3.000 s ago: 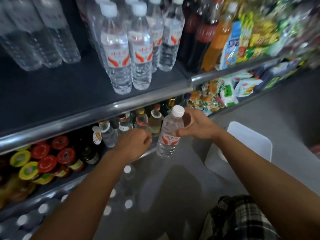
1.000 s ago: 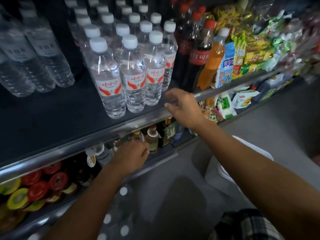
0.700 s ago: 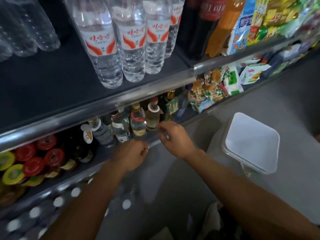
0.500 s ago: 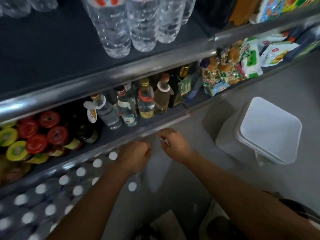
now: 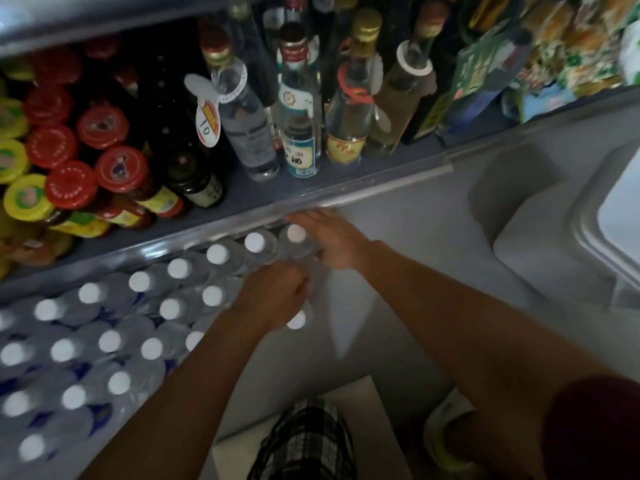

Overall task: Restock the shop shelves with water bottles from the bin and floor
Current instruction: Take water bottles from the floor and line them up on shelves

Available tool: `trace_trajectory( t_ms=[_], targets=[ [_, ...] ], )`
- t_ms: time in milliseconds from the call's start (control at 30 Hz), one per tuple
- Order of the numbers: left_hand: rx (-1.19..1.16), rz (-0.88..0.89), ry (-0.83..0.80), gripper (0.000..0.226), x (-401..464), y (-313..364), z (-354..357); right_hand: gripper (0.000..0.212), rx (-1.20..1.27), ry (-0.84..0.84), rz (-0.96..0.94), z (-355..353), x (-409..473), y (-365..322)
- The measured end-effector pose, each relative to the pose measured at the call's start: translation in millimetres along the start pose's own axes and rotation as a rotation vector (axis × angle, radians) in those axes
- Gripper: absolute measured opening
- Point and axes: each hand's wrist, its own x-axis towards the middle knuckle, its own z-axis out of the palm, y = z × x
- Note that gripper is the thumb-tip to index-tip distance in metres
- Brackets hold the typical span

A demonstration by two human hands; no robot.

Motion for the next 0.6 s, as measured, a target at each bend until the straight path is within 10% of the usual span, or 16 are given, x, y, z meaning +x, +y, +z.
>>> trace_trajectory(
  t_ms=[600],
  targets=[
    [-0.021, 0.05, 0.092, 0.02, 0.5, -6.7, 5.9, 0.065, 0.28, 0.203, 0.067, 19.1, -4.5, 13.3]
  ],
)
